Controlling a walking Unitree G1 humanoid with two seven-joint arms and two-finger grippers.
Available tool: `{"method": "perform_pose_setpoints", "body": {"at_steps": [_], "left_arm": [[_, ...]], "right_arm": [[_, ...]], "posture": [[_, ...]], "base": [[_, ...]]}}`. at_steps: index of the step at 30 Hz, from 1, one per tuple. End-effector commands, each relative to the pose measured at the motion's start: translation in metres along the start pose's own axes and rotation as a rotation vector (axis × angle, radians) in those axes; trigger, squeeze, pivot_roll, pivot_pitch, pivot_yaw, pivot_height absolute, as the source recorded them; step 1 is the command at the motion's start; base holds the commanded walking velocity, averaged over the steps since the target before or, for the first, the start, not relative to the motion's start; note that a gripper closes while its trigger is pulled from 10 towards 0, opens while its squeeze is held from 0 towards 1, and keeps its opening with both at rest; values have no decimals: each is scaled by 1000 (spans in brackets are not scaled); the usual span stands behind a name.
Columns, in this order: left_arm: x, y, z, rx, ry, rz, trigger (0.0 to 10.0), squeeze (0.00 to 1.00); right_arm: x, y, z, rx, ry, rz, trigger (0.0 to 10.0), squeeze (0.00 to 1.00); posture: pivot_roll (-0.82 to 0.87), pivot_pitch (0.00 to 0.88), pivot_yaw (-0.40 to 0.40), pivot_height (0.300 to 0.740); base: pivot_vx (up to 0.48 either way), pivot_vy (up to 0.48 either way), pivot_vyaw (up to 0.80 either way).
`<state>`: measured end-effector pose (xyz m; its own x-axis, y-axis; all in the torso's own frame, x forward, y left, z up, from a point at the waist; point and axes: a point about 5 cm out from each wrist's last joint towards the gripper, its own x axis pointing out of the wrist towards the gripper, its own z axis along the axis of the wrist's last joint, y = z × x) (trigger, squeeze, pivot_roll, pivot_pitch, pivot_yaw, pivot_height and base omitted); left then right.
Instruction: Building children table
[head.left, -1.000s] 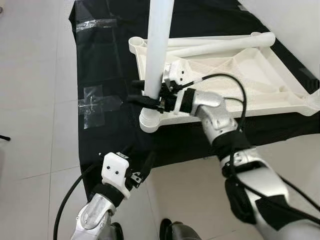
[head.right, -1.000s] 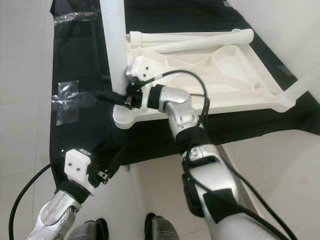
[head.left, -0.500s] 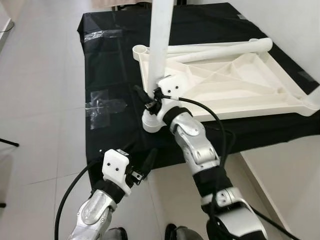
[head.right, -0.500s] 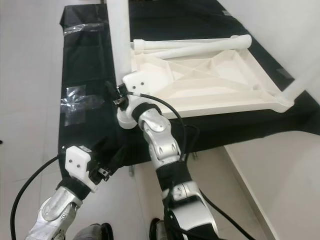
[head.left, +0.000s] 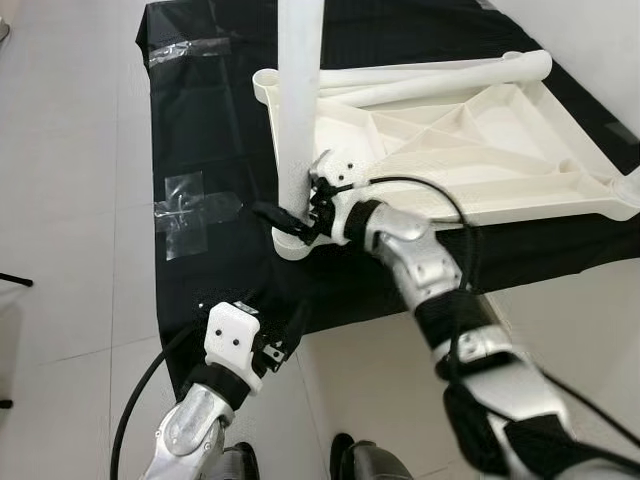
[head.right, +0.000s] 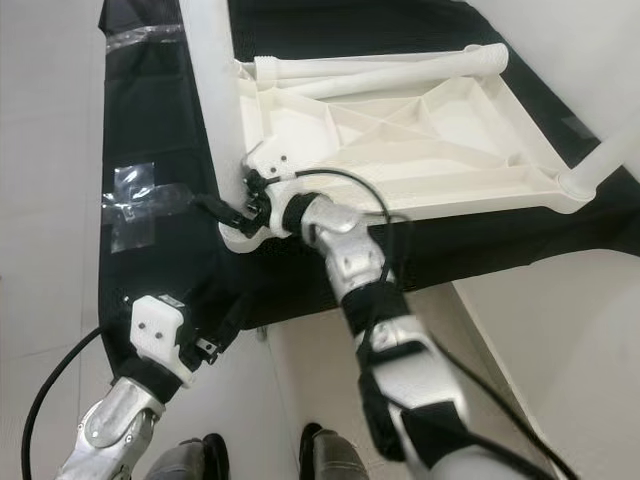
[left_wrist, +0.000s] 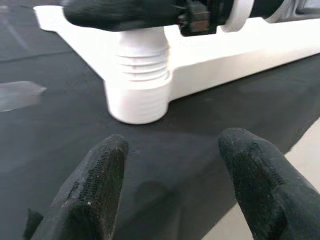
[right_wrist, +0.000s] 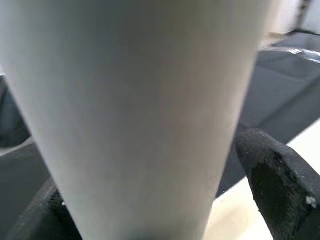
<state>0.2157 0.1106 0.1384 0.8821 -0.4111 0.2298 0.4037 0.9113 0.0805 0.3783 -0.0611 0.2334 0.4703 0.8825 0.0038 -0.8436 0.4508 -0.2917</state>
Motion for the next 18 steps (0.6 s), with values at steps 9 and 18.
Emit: {"method": "perform_pose_setpoints", "body": {"at_steps": [9, 18], "left_arm": [[-13, -8, 17, 68, -8, 38, 10000, 0], [-17, -6, 15, 53, 3, 70, 10000, 0]], "right_arm": [[-8, -10, 20, 57, -85, 202, 0, 0], [-14, -8, 13, 81, -76, 293, 0, 0]], "posture": [[135, 245, -74, 740], [131, 232, -65, 740]], "base": [[0, 0, 0], [0, 0, 0]]}}
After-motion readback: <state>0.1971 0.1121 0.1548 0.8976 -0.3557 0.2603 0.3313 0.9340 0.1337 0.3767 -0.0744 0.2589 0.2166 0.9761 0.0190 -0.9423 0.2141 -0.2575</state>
